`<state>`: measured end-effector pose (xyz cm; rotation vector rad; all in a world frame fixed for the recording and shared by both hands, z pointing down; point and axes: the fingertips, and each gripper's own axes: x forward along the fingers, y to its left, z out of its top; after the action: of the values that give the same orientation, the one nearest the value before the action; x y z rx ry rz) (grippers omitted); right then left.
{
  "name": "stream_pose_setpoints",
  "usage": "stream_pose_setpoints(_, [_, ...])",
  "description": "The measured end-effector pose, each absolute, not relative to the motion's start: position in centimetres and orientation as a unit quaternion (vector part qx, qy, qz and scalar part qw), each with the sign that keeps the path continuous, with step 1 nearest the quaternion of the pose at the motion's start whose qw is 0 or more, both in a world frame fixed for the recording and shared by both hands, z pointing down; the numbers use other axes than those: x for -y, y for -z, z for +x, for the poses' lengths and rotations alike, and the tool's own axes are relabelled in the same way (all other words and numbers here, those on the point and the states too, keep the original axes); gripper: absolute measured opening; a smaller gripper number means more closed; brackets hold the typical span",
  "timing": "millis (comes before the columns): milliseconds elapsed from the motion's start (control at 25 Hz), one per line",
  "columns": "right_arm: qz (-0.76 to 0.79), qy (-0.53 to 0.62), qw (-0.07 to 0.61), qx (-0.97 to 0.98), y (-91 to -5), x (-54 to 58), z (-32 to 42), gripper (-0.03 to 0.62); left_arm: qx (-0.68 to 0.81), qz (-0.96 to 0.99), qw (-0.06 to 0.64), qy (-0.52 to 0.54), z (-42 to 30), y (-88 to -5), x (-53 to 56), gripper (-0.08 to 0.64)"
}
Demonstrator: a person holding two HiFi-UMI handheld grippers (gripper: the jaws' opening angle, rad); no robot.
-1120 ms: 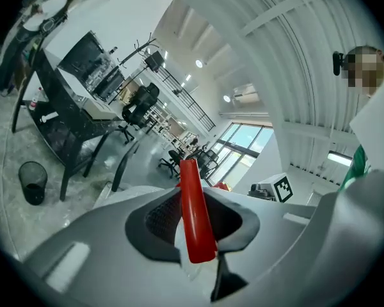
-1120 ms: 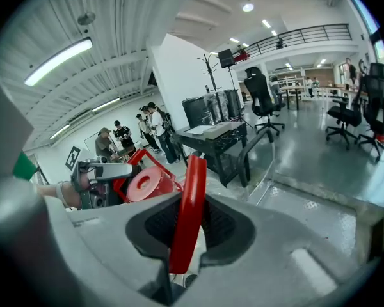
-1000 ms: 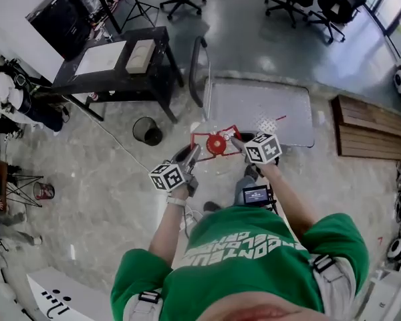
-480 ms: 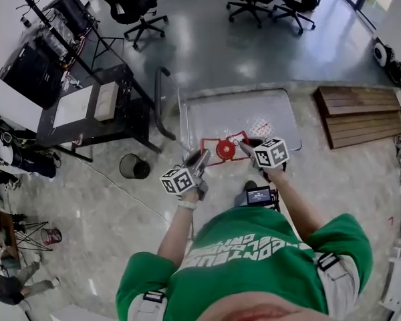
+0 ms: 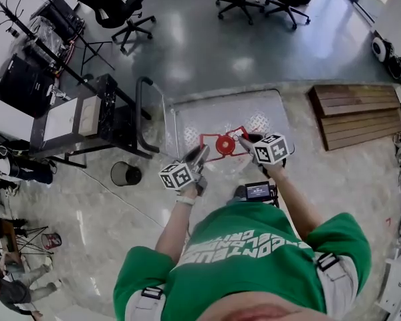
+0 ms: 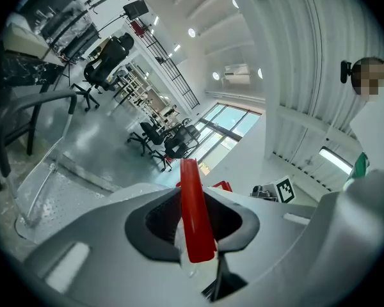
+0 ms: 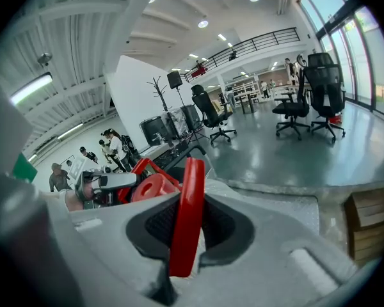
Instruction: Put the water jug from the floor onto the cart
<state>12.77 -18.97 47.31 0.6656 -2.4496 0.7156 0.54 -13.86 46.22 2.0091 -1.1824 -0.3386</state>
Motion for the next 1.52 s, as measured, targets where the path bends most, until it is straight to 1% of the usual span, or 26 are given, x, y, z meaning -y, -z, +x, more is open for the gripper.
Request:
stream_pose_setpoints(120, [0.244,-0.260,0.243,0.902,-47.1,20.6,14.0,0.046,0.463,0.791,0.378,0.134,1.8,-45.9,15.5,0.104])
stream_pose_setpoints(280, [0.243,-0.257,0.237,0.905,-46.8,20.6,14.1,0.046,0.466,0.790,0.375,0.135,1.9,-45.5,15.3,0.104])
stream_pose_setpoints(440, [0.242,-0.256,0.229,0.907,-46.8,22.3,16.3,0.046,0.466,0.791,0.376,0.128,4.2,-45.6,16.9,0.104])
stream_pose_setpoints(1040, [0.276,-0.312,0.224,0.881,-49.8,21.1,21.7,0.048,0.419,0.800,0.418,0.096,9.3,-48.5,17.1,0.104])
stream_pose_setpoints(1520, [0.283,-0.315,0.227,0.877,-50.1,22.8,22.5,0.048,0.418,0.798,0.424,0.092,9.9,-49.1,18.6,0.104])
